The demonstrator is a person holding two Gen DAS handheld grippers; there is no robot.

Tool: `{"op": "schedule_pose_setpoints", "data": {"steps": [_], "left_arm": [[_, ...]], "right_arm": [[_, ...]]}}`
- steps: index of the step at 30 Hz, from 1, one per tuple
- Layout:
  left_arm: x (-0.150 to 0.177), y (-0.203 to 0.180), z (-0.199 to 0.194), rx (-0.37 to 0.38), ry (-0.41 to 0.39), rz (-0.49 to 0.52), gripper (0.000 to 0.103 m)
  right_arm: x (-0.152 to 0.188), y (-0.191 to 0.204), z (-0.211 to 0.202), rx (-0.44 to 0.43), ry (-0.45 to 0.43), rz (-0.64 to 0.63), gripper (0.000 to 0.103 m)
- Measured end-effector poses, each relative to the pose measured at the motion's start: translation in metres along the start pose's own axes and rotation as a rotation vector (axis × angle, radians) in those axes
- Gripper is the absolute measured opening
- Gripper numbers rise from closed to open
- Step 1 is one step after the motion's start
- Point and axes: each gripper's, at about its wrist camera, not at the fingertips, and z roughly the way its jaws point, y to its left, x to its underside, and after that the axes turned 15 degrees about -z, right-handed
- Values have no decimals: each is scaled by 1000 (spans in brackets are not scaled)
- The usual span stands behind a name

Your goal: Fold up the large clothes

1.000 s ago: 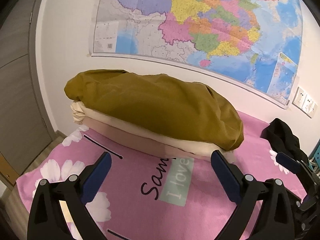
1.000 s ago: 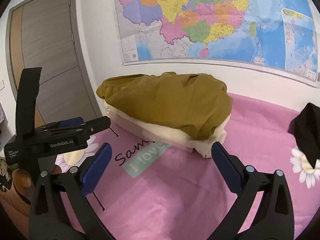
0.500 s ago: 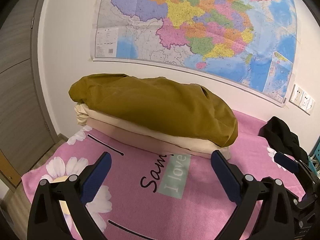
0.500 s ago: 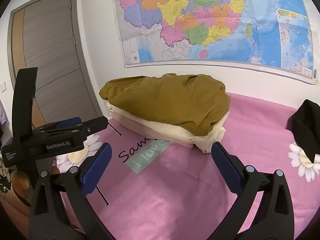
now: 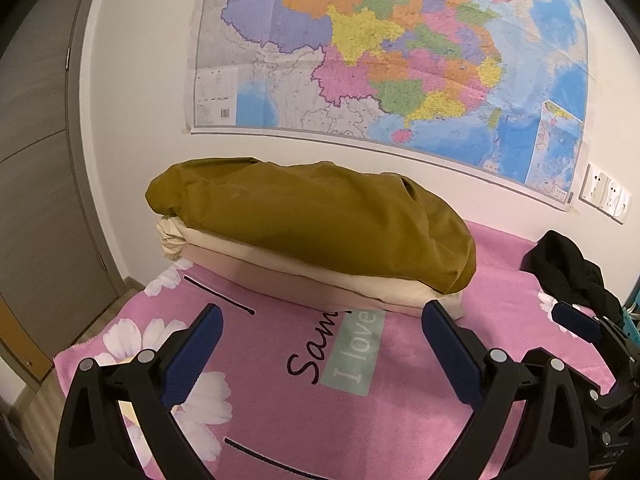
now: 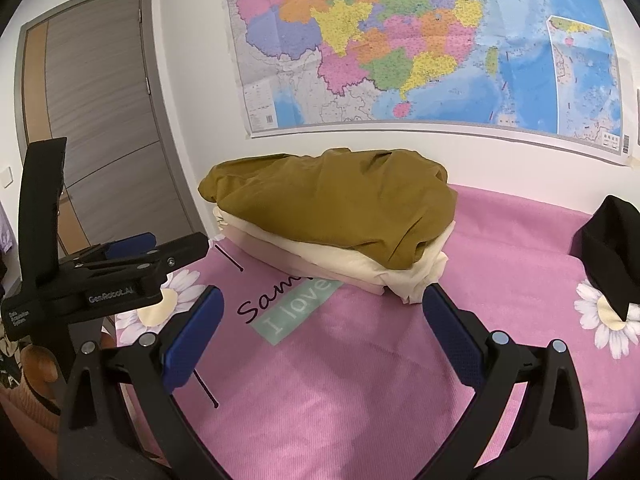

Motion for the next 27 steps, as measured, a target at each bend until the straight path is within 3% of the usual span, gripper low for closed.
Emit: {"op": "schedule_pose_setpoints", "data": {"steps": [27], "left_arm": [[3, -3, -8, 7, -9, 15, 96]], "right_arm": [[1, 2, -4, -1, -4, 2, 98]]}}
